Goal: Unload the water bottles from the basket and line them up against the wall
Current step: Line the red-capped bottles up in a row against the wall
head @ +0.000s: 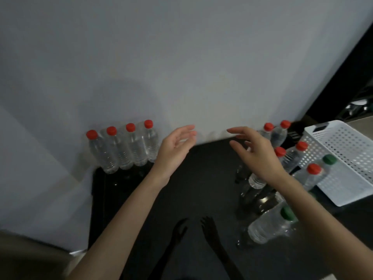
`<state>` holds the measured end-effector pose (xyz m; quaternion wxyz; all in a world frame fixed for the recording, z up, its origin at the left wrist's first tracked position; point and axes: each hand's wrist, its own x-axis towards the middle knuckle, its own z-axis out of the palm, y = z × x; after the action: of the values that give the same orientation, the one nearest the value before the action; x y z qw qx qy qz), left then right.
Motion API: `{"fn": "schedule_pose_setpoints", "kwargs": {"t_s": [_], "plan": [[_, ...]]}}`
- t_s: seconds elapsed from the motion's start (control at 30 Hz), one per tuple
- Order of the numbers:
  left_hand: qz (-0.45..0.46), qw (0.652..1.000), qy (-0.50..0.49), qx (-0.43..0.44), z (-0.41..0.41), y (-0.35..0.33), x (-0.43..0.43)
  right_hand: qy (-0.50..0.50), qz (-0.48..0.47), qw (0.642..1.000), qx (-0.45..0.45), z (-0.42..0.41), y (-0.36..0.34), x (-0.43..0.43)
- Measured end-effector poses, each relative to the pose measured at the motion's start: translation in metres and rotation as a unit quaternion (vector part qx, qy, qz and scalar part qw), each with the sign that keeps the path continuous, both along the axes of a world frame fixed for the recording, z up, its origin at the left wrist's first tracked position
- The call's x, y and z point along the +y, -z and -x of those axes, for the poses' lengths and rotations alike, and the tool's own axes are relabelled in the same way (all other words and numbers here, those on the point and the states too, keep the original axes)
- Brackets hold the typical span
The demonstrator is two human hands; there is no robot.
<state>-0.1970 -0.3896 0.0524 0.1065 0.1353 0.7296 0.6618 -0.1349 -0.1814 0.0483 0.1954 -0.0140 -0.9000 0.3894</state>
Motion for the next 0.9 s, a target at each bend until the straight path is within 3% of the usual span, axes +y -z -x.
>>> {"fn": "schedule_pose_setpoints", "kwargs": {"t_s": [0.2, 0.5, 0.9], "plan": [[0.034, 0.996, 0.080, 0.014, -0.030, 0.001, 0.089, 0.041, -0.017, 0.999, 0.012, -0.031, -0.002, 0.088], [0.119, 0.991, 0.056, -0.003, -0.050, 0.041, 0.223, -0.016, -0.096, 0.994, -0.045, -0.057, 0.020, 0.207], [0.221, 0.973, 0.035, -0.063, -0.026, 0.107, 0.303, -0.086, -0.047, 0.985, -0.141, -0.068, 0.106, 0.273]]}}
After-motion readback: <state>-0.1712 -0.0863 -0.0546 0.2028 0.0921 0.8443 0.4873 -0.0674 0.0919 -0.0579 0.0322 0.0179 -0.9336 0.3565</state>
